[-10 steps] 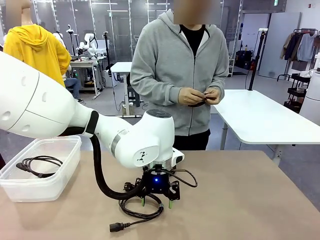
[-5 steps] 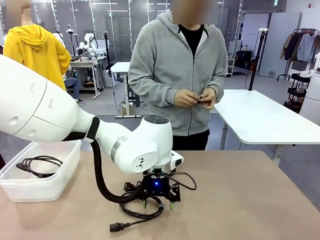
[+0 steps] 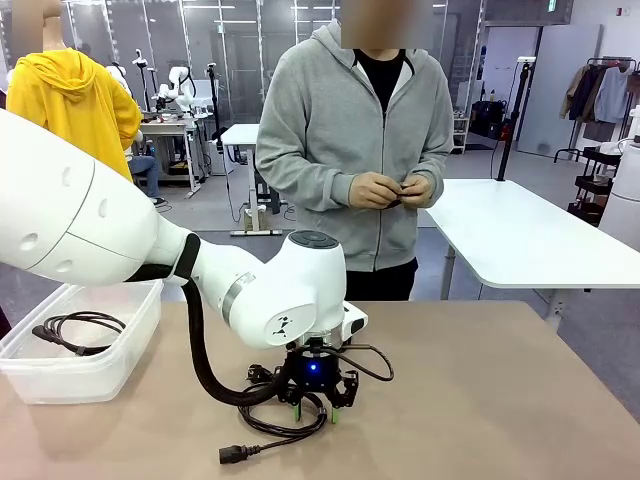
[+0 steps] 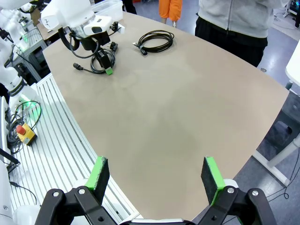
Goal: Organize and store the cables.
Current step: Place the Power Cable into the Organizing box.
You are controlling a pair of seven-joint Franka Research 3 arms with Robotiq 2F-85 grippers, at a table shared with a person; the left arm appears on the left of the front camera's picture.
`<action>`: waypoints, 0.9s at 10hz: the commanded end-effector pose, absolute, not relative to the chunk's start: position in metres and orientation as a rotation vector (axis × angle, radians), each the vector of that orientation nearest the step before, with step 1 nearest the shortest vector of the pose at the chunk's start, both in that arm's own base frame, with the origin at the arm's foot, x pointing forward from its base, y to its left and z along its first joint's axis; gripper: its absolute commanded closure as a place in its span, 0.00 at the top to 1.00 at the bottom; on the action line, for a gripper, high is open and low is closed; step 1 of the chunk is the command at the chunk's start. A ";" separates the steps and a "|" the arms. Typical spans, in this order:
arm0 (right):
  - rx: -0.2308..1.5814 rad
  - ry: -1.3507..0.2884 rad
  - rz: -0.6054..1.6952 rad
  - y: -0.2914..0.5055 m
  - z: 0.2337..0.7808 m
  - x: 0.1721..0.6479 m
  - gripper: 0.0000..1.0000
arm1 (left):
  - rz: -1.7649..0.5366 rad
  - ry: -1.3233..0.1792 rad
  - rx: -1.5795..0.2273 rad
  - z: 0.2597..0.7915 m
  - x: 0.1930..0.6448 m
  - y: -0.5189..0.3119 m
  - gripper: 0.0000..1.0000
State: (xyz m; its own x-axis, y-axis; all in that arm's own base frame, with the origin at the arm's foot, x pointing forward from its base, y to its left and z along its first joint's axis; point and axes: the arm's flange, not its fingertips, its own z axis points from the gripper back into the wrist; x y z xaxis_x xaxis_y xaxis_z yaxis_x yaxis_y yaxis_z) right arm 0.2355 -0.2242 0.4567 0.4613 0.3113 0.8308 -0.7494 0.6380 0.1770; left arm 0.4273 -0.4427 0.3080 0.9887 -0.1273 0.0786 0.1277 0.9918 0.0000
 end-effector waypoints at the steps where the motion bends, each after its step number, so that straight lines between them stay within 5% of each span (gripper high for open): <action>1: 0.579 -0.877 0.716 -0.225 0.458 0.235 1.00 | -0.126 -0.093 0.010 0.307 0.425 -0.439 0.00; 2: 0.579 -0.877 0.716 -0.225 0.458 0.235 1.00 | -0.124 -0.090 0.010 0.307 0.425 -0.440 0.15; 4: 0.579 -0.877 0.716 -0.225 0.458 0.235 1.00 | -0.122 -0.094 0.008 0.309 0.423 -0.438 0.00; 9: 0.579 -0.877 0.716 -0.225 0.458 0.235 1.00 | -0.160 -0.102 0.017 0.334 0.416 -0.440 0.00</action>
State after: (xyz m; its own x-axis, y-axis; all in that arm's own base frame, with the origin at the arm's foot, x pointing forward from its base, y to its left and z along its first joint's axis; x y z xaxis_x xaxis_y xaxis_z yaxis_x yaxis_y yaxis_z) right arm 0.2358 -0.2237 0.4573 0.4615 0.3142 0.8296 -0.7495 0.6384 0.1752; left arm 0.4260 -0.4429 0.3187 0.9873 -0.1321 0.0881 0.1325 0.9912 0.0006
